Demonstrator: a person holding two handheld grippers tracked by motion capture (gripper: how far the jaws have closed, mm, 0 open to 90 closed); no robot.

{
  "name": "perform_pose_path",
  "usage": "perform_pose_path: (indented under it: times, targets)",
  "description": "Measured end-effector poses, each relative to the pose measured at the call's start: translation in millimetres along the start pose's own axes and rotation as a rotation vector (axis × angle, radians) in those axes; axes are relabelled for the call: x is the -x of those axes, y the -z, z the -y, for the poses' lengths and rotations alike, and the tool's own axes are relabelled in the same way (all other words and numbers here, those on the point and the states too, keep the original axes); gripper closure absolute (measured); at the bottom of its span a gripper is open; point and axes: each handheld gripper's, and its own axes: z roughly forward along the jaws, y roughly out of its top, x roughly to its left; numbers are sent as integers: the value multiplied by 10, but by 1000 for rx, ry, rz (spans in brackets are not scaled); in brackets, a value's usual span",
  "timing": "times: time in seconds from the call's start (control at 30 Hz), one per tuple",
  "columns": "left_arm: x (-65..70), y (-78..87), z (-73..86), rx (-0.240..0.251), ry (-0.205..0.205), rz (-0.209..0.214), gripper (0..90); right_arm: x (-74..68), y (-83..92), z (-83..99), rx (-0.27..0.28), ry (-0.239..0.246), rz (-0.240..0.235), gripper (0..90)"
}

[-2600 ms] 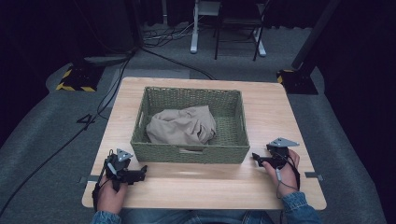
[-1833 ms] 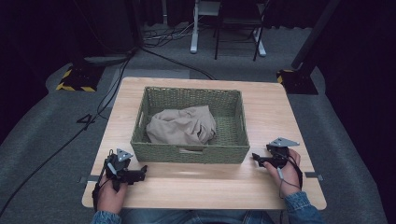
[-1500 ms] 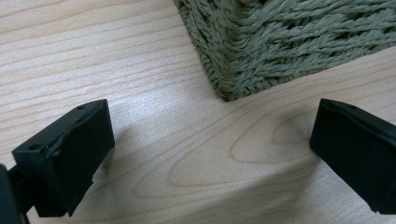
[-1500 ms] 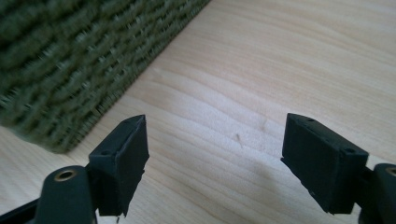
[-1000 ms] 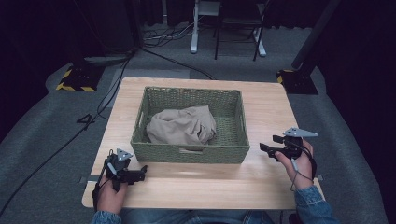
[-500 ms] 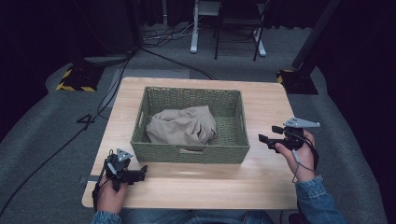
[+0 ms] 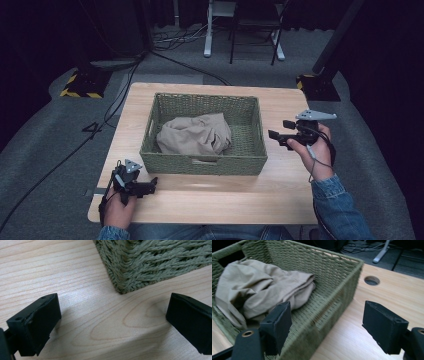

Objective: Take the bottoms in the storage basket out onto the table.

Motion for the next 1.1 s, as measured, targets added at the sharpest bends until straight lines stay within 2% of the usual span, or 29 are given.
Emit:
perform_pose_path:
  times: [0.17,0.2,0.43,0.73,1.0,1.1]
  targets:
    - [0,0,0,0,1,0,1,-118,-97,-150,-19,31,-26,207]
    - [1,0,0,1,1,0,1,-177,-144,-231,-18,51,-42,212]
    - [0,0,0,0,1,0,1,-325,-302,-415,-30,69,-74,209]
    - [0,0,1,0,0,0,1,-488,-474,-552,-35,93,-104,207]
    - [6,6,6,1,4,-3,1,-696,-738,-685,-52,132,-149,197]
    - [6,6,7,1,5,-3,1,-784,-865,-700,-81,148,-134,192]
